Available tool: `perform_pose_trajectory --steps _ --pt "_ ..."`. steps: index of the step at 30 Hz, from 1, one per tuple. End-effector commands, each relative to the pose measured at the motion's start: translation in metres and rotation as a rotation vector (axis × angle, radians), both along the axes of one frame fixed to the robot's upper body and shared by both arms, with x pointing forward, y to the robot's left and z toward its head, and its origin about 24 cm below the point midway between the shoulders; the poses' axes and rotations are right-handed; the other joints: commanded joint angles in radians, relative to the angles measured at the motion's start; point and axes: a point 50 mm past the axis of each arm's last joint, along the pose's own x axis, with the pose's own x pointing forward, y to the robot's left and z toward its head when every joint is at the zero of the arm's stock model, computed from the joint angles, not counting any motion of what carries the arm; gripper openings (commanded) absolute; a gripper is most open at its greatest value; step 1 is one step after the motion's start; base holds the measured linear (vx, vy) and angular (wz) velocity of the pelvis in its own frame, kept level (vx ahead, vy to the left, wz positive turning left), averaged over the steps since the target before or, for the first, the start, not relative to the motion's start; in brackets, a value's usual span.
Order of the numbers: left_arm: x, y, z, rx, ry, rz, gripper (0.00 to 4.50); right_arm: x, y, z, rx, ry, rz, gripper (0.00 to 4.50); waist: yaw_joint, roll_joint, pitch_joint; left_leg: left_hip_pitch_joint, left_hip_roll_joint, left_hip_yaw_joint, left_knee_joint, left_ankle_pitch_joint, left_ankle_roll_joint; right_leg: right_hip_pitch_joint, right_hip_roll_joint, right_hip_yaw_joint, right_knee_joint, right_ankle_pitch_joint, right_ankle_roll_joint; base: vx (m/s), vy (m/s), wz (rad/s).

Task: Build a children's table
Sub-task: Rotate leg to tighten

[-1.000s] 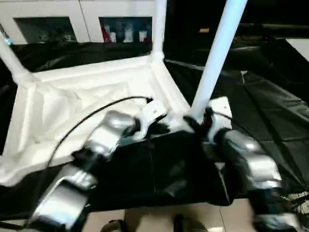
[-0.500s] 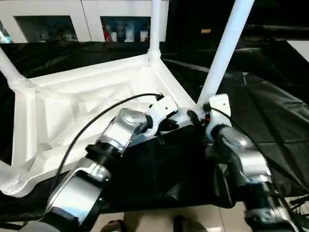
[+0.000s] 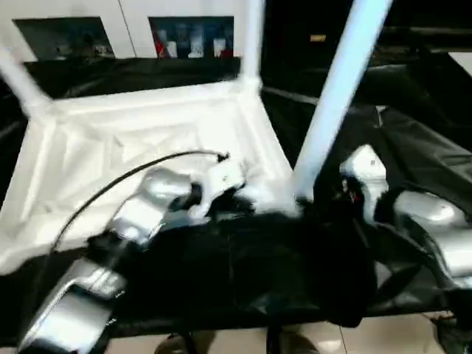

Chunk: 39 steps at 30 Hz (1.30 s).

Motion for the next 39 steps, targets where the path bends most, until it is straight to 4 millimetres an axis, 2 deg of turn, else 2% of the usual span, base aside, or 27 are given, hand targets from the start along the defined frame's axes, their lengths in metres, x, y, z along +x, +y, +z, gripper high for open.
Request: perform_pose_trajectory --steps 1,4,6,7,11,15,18,25,28,32,36,39 --pt "-0.016 -0.006 -0.009 0.029 0.084 -0.118 0.00 -0.004 0.003 0.000 -0.010 0.005 0.051 4.43 -0.001 -0.004 -0.063 0.020 0.030 -0.001 -0.053 -0.164 0.140 0.064 -0.028 0.020 -0.038 -0.128 -0.289 0.000 0.000 0.00" --pt "-0.020 -0.003 -0.007 0.033 0.089 -0.136 0.00 -0.005 0.007 -0.001 0.002 0.008 0.081 4.43 0.000 -0.001 -0.062 0.022 0.031 -0.003 -0.055 -0.191 0.110 0.061 -0.028 0.022 -0.040 -0.168 -0.280 0.000 0.000 0.00" --pt "-0.020 -0.002 -0.007 0.036 0.088 -0.134 0.00 -0.005 0.010 -0.002 0.011 0.017 0.097 4.43 0.000 -0.001 -0.062 0.022 0.030 -0.002 -0.054 -0.198 0.102 0.060 -0.027 0.022 -0.041 -0.172 -0.276 0.000 0.000 0.00" --pt "-0.020 -0.001 -0.007 0.038 0.088 -0.133 0.00 -0.005 0.011 -0.003 0.010 0.020 0.102 4.18 0.001 -0.001 -0.066 0.022 0.029 -0.003 -0.054 -0.189 0.101 0.062 -0.027 0.022 -0.039 -0.160 -0.277 0.000 0.000 0.00" --pt "-0.020 -0.001 -0.006 0.042 0.087 -0.134 0.00 -0.009 0.012 -0.006 -0.004 0.042 0.149 4.05 0.002 -0.002 -0.071 0.020 0.026 -0.002 -0.048 -0.150 0.115 0.066 -0.027 0.022 -0.031 -0.098 -0.288 0.000 0.000 0.00" --pt "-0.021 0.000 -0.005 0.046 0.085 -0.130 0.00 -0.010 0.011 -0.008 -0.016 0.052 0.165 3.63 0.003 -0.004 -0.073 0.019 0.025 -0.002 -0.045 -0.133 0.130 0.069 -0.027 0.022 -0.027 -0.069 -0.299 0.000 0.000 0.00" --pt "-0.021 0.001 -0.005 0.048 0.084 -0.125 0.00 -0.011 0.011 -0.009 -0.017 0.057 0.171 3.31 0.003 -0.007 -0.072 0.018 0.025 -0.001 -0.045 -0.145 0.129 0.068 -0.026 0.022 -0.029 -0.100 -0.293 0.000 0.000 0.00" --pt "-0.022 0.004 -0.006 0.055 0.085 -0.110 0.00 -0.012 0.011 -0.013 -0.040 0.073 0.192 2.75 0.003 -0.010 -0.065 0.017 0.024 -0.004 -0.048 -0.203 0.099 0.062 -0.028 0.023 -0.039 -0.227 -0.253 0.000 0.000 0.00" --pt "-0.022 0.005 -0.006 0.059 0.091 -0.106 0.00 -0.013 0.011 -0.015 -0.051 0.084 0.200 2.55 0.002 -0.011 -0.066 0.017 0.024 -0.005 -0.047 -0.200 0.096 0.060 -0.027 0.024 -0.039 -0.234 -0.245 0.000 0.000 0.00" --pt "-0.022 0.006 -0.007 0.061 0.089 -0.095 0.00 -0.012 0.012 -0.017 -0.045 0.091 0.195 2.45 0.002 -0.012 -0.065 0.015 0.023 -0.005 -0.046 -0.185 0.106 0.061 -0.026 0.023 -0.036 -0.209 -0.249 0.000 0.000 0.00" --pt "-0.020 0.006 -0.007 0.057 0.086 -0.079 0.00 -0.010 0.013 -0.018 -0.025 0.091 0.155 2.43 0.002 -0.011 -0.064 0.015 0.023 -0.005 -0.047 -0.189 0.105 0.060 -0.026 0.023 -0.038 -0.222 -0.246 0.000 0.000 0.00" --pt "-0.018 0.006 -0.006 0.055 0.084 -0.063 0.00 -0.007 0.012 -0.021 -0.014 0.091 0.103 2.43 0.000 -0.010 -0.061 0.015 0.022 -0.006 -0.050 -0.215 0.094 0.058 -0.027 0.022 -0.043 -0.265 -0.236 0.000 0.000 0.00"
